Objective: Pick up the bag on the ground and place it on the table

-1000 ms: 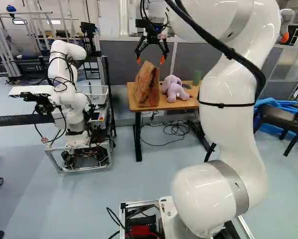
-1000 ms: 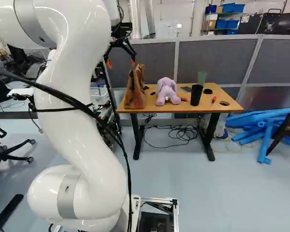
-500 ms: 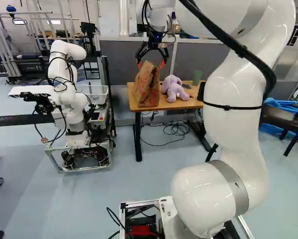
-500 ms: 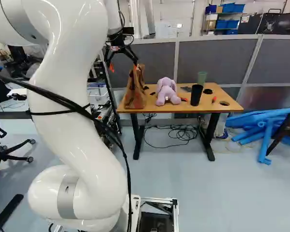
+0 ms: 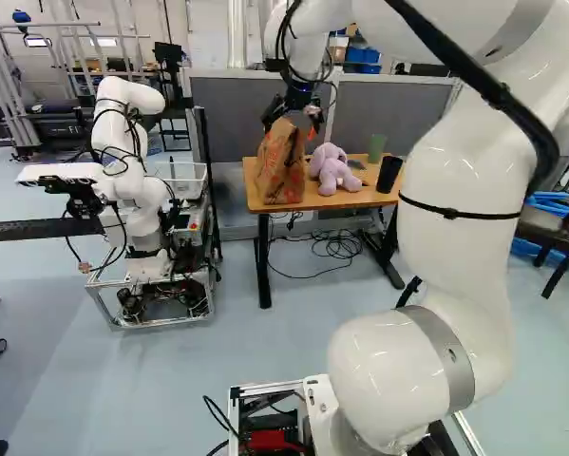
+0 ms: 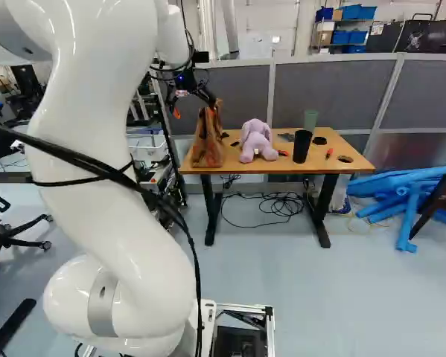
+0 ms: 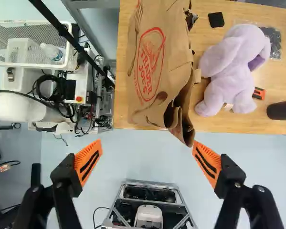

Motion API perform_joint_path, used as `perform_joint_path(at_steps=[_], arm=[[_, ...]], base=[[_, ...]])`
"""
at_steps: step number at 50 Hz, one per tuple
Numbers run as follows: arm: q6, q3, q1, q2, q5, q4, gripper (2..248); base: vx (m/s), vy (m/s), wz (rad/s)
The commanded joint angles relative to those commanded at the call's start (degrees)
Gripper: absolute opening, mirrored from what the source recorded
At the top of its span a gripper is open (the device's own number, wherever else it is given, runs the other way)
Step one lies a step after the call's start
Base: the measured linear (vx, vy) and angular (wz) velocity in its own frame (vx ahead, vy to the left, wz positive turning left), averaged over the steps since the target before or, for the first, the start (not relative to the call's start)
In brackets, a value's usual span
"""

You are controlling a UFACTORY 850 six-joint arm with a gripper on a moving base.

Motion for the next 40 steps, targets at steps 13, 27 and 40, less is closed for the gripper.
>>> perform_joint_path(at_steps=[13,27,40], arm=[[-0.1,8.0,-0.6,3.0,9.5,0.0,247],[-0.3,17.4,-1.2,6.7,20.9,0.0,247],[-0.4,26.1,-1.8,10.0,31.3,0.0,247]], base=[[0.0,0.0,0.0],[0.0,0.0,0.0],[0.0,0.0,0.0]])
